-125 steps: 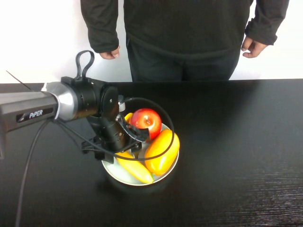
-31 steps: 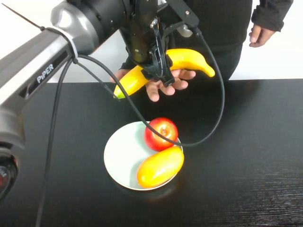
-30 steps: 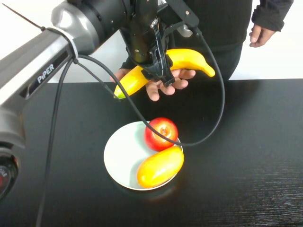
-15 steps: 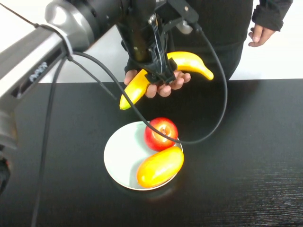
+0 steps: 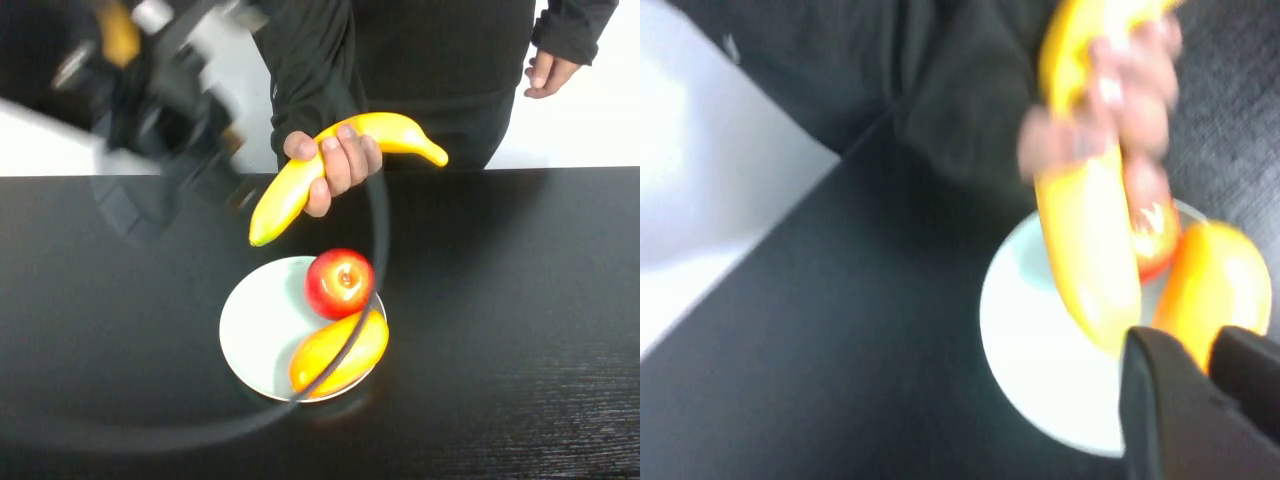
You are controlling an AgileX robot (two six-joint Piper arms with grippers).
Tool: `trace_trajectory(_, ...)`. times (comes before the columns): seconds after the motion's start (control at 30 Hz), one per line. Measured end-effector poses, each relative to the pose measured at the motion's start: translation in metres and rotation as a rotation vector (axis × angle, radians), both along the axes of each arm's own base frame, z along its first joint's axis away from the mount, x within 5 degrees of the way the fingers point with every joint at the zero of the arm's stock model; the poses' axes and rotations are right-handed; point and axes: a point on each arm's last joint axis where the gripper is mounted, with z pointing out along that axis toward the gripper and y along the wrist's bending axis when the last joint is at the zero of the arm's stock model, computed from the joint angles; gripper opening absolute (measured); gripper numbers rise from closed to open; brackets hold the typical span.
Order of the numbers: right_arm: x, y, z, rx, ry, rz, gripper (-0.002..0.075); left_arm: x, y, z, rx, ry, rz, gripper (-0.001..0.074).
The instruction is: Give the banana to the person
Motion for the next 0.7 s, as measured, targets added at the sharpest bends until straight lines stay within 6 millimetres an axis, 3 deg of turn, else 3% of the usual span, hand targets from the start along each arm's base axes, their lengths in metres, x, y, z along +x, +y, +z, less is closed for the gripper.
trace_trajectory(0.13,0.0,0.0,0.0,0.0,0.0,0.0,-0.0009,-0.042,0.034,-0.016,-0.069,-0.031,0.038,0.0014)
trace_trajectory(0.4,0.0,0.0,0.0,0.0,0.0,0.0,-0.0009,-0.106,0.083,-0.055,-0.263,-0.089,0.12,0.0)
trace_trajectory(0.53,0.0,0.0,0.0,0.0,0.0,0.0,-0.0009,-0.122,0.096,-0.079,-0.27,-0.059,0.149,-0.0001)
trace_trajectory(0.7,0.0,0.0,0.0,0.0,0.0,0.0,-0.0009,-0.128,0.104,-0.091,-0.213,-0.038,0.161,-0.0001)
